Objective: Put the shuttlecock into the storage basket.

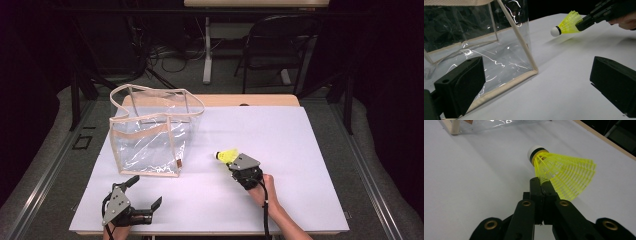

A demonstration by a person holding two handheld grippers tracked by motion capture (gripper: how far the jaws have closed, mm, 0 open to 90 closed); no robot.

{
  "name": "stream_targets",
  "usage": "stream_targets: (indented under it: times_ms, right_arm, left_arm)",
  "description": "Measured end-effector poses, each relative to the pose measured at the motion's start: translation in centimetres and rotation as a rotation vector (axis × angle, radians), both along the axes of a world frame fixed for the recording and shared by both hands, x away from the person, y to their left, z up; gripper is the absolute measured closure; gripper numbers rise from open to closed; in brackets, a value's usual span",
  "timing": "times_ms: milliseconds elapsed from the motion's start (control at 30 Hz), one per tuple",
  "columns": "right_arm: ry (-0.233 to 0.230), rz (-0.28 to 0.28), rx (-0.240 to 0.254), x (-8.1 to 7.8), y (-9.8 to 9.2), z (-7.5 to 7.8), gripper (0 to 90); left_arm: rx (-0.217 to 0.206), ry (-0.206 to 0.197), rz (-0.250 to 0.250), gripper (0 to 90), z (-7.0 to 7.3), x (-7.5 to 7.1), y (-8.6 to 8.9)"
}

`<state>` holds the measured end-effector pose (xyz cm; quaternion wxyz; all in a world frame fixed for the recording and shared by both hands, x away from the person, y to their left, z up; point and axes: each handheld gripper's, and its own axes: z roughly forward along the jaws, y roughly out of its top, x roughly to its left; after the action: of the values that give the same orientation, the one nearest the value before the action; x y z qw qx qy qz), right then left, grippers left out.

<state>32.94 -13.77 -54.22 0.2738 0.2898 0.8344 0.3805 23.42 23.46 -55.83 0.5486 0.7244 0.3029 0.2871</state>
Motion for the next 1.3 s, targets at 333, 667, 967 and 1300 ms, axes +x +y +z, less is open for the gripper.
stream_targets:
  times_ms: [333, 667, 967, 1300]
  right_arm:
    - [-0.014, -0.002, 0.011, -0.1, -0.4, 0.7, 89.8]
    - [-0.026, -0.005, 0.017, -0.3, -0.7, 1.5, 89.8]
    - [-0.034, -0.006, 0.025, -0.3, -0.8, 2.0, 89.8]
    - [-0.038, -0.006, 0.03, -0.3, -1.0, 2.4, 89.8]
  left_arm:
    - [0.004, 0.0, -0.001, 0.0, 0.0, 0.0, -0.1]
    - [0.005, -0.001, 0.0, 0.0, 0.0, 0.0, 0.0]
    - [0.01, 0.001, -0.002, 0.0, 0.0, 0.0, 0.0]
    - [0.01, 0.002, 0.0, 0.0, 0.0, 0.1, 0.0]
